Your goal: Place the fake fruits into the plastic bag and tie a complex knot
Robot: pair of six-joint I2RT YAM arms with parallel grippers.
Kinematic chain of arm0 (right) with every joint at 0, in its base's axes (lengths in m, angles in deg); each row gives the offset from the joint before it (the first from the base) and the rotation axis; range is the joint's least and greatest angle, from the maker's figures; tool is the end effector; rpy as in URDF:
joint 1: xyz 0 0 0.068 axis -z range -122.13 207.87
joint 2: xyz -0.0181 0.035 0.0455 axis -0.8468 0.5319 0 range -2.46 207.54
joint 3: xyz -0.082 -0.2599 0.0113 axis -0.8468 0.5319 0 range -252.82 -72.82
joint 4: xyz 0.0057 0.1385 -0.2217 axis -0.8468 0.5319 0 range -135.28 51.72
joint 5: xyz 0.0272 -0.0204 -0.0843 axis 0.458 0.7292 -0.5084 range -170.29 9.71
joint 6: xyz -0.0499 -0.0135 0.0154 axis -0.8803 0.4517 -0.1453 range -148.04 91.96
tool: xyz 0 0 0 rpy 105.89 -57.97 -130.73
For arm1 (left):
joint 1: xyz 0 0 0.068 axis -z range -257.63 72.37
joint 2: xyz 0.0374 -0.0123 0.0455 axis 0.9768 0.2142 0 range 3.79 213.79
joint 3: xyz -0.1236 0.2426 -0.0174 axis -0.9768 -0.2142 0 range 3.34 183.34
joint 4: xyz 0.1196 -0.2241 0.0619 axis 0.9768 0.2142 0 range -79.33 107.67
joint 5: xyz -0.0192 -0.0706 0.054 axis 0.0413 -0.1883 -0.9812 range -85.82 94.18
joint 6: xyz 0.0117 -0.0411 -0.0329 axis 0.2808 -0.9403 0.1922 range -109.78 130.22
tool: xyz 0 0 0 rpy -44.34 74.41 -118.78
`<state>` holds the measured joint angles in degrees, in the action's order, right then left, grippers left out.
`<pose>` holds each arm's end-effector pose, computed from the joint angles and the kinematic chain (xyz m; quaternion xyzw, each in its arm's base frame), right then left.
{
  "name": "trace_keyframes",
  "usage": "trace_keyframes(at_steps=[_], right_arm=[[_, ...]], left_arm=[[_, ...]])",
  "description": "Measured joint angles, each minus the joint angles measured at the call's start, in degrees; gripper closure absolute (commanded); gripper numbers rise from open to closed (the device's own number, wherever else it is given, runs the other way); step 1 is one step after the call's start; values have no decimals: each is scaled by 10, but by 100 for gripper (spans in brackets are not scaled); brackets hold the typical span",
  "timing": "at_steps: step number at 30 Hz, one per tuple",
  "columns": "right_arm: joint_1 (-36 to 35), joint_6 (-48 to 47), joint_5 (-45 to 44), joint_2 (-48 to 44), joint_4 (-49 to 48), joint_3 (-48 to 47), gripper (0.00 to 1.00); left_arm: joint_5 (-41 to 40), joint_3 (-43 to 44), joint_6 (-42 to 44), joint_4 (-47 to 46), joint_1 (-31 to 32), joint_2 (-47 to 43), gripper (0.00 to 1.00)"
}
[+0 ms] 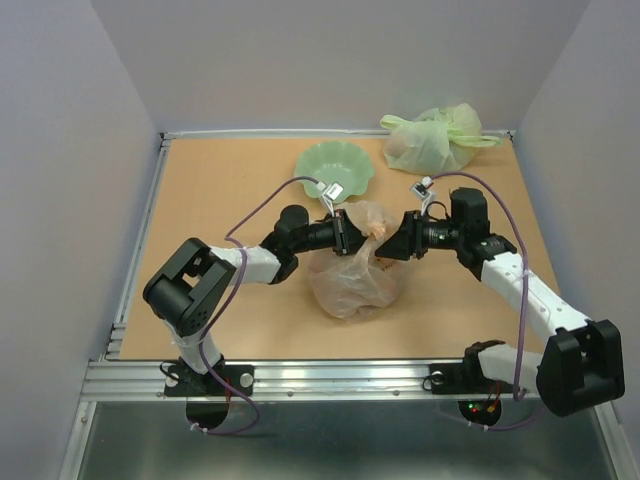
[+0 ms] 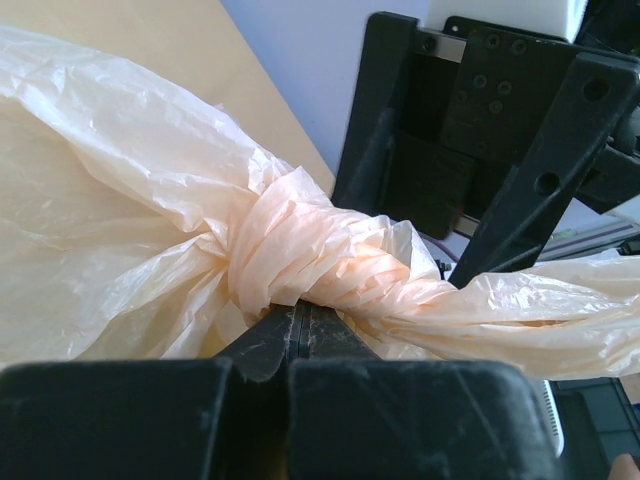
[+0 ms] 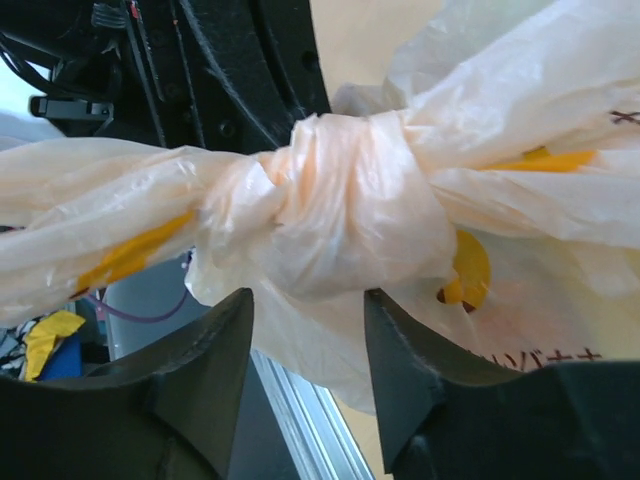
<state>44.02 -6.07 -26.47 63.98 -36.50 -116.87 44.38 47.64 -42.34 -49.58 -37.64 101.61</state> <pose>0.2312 0.0866 0.2683 -0.1667 0.7906 0.5098 0.2955 0.2538 -0.2428 0.2256 0.1870 0.6484 -0.6650 0.3201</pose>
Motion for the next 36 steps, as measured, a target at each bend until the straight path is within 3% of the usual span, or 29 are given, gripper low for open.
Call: trace_keyframes(at_steps=[3,6,7,9,21,27,33,34,36], right_arm=[[-21,15,-3,12,-24,0,59],[-32,26,-6,23,-35,0,79],[-35,27,-7,26,-38,0,92],[-37,37,-9,31,-50,0,100],[-80,50,-13,47,-80,-31,100],[-99,69,-13,71,-107,-32,99],[-85,63,-7,59,-98,-31,70],[-78,58,-5,52,-94,-31,60],[-59,43,-3,36,-73,-32,54]], left_arm=[[-2,1,2,5,0,1,100],[-6,1,2,6,-2,1,100],[-6,1,2,6,-2,1,100],[-7,3,5,11,-1,1,100],[-30,34,49,76,13,14,100],[-25,36,6,22,16,42,100],[-16,25,-51,-55,16,60,100],[-14,23,-57,-65,16,60,100],[-12,21,-68,-81,17,60,100]])
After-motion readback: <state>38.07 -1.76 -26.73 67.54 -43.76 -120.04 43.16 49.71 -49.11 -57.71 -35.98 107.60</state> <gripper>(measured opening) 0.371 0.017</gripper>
